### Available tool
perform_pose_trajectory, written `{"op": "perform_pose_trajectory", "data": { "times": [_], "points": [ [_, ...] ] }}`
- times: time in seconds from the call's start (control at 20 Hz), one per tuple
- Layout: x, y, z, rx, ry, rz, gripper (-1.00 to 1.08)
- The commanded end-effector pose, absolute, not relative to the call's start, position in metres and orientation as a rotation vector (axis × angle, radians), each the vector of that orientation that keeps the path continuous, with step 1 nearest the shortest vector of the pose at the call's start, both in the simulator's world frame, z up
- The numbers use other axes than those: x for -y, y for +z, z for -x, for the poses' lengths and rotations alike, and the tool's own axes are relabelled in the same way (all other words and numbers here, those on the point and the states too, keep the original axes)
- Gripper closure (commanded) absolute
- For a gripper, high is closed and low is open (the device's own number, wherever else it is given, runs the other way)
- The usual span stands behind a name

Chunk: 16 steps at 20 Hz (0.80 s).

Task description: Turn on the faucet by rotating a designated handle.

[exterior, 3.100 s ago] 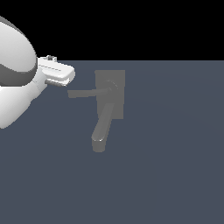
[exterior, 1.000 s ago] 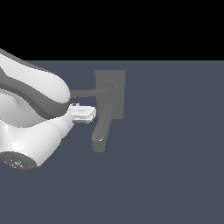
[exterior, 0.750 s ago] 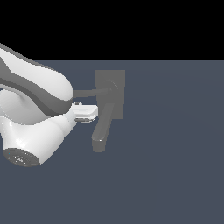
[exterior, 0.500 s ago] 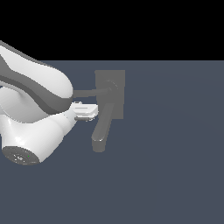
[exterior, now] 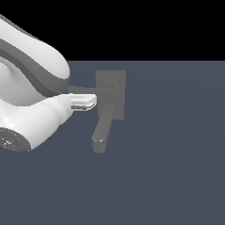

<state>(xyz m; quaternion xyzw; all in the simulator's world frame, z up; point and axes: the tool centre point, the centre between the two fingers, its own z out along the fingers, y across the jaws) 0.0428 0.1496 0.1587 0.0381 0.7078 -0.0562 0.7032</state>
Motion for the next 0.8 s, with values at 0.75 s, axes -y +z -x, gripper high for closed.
{"op": "perform_pose_trajectory", "data": {
  "times": [0.75],
  "points": [
    [-0.138,0.217,-0.042,-1.573,-0.123,-0.086,1.08]
  ]
}}
